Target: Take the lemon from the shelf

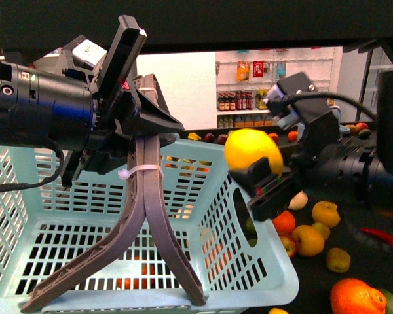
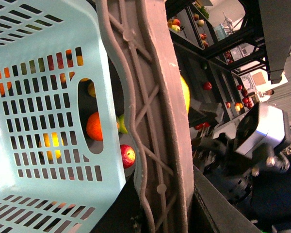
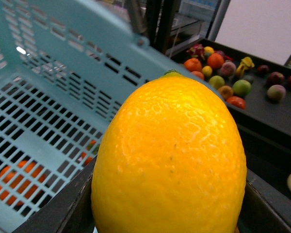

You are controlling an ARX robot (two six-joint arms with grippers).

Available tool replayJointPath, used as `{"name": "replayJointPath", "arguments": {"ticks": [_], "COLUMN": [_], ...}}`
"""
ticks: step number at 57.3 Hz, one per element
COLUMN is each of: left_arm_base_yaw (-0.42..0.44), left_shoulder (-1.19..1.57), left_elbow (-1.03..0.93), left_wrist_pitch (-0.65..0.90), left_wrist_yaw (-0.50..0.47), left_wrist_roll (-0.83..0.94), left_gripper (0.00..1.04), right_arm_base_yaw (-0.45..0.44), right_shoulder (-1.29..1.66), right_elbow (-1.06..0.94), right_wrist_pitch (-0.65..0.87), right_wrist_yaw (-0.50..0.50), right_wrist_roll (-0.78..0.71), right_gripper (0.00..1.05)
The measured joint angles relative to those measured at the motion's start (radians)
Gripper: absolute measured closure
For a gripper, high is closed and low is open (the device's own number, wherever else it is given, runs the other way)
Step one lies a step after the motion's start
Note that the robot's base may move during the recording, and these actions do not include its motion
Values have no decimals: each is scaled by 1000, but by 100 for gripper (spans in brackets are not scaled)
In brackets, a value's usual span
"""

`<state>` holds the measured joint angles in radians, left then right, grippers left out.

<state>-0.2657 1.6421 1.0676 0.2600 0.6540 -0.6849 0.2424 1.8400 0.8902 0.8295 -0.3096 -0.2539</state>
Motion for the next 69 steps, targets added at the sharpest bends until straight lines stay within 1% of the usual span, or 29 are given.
{"name": "replayJointPath", "arguments": {"ticks": [12, 15, 23, 25, 29, 33, 36, 41, 50, 52, 58, 69], "left_arm_base_yaw": [0, 0, 0, 0, 0, 0, 0, 0, 1, 1, 0, 0], "left_shoulder": [0, 0, 0, 0, 0, 3, 3, 3, 3, 3, 3, 3], "left_elbow": [0, 0, 0, 0, 0, 0, 0, 0, 0, 0, 0, 0], "left_wrist_pitch": [0, 0, 0, 0, 0, -2, -2, -2, -2, -2, -2, -2], "left_wrist_yaw": [-2, -2, -2, -1, 1, 1, -2, -4, -10, -7, -2, 0], "left_wrist_roll": [0, 1, 0, 0, 0, 4, 0, 1, 5, 4, 4, 4], "left_gripper": [89, 89, 89, 89, 89, 89, 89, 90, 90, 90, 90, 90], "right_arm_base_yaw": [60, 69, 74, 71, 60, 34, -3, -89, -241, -274, -321, -331], "right_shoulder": [48, 61, 65, 65, 65, 65, 65, 69, 158, 201, 322, 478], "right_elbow": [-4, -4, 0, 6, 21, 38, 61, 107, 174, 181, 185, 205], "right_wrist_pitch": [21, 25, 39, 42, 41, 42, 42, 28, 3, -13, -69, -134], "right_wrist_yaw": [50, 61, 79, 87, 90, 90, 99, 108, 99, 81, 40, -7], "right_wrist_roll": [-3, 4, 45, 63, 98, 142, 175, 197, 169, 152, 114, 71], "right_gripper": [38, 29, 9, 6, 8, 7, 7, 7, 7, 7, 7, 7]}}
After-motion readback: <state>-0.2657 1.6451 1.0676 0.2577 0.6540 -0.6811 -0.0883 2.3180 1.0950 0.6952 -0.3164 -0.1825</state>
